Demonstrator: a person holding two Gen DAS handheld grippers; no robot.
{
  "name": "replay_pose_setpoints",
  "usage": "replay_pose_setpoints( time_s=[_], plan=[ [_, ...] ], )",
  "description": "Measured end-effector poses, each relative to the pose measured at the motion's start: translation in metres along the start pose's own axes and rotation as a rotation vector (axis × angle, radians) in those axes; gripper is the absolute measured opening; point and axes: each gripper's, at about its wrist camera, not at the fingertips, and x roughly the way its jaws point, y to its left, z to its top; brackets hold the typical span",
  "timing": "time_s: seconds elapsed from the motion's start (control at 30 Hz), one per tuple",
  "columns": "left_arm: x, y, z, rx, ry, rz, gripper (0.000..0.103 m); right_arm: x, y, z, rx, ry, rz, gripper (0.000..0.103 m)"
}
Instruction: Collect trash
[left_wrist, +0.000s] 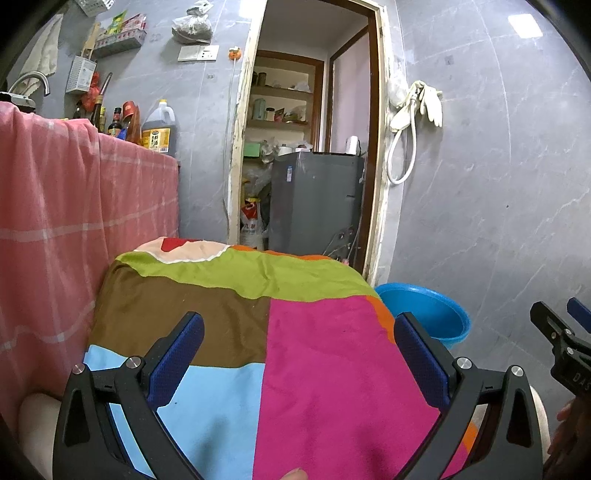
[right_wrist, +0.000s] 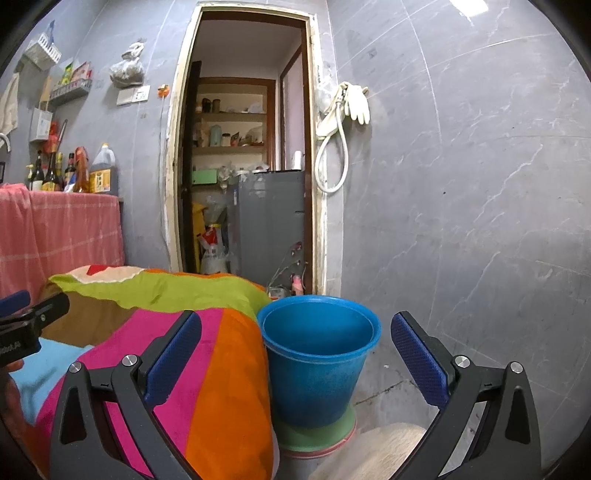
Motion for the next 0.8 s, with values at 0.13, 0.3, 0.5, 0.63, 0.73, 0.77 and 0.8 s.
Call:
replay_pose_setpoints(
  time_s=[0.13, 0.3, 0.5, 0.63, 0.73, 0.77, 0.8],
  plan=[
    [0.0016, 0.0014, -0.0032, -0.003, 0.01, 0.003, 0.101, 0.0011, 0.0018, -0.0005, -0.004, 0.004, 0.004, 0.103],
    [0.002, 0.0025, -0.0043, -0.003, 0.01, 0.002, 0.101, 0.0019, 0.0025, -0.0005, -0.003, 0.006, 0.004, 0.103],
    [0.0021, 0.0025, -0.0042, -0.002, 0.01, 0.004, 0.101, 0.0029, 0.003, -0.0007, -0.001, 0.009, 0.004, 0.103],
    [0.0029, 0.0037, -0.0051, -0.004, 0.01, 0.004, 0.101, 0.0031, 0.0032, -0.0006, -0.001, 0.009, 0.004, 0.103],
    [0.0032, 0.0044, -0.0058, -0.004, 0.009, 0.005, 0.101, 0.0028, 0.0034, -0.0007, -0.002, 0.008, 0.004, 0.103],
    [0.0036, 0.0051, -0.0062, -0.004, 0.009, 0.005, 0.101, 0.0027, 0.0035, -0.0007, -0.002, 0.009, 0.003, 0.103],
    [0.0033, 0.0051, -0.0061, -0.004, 0.009, 0.005, 0.101, 0.0031, 0.0038, -0.0005, -0.002, 0.009, 0.004, 0.103]
  ],
)
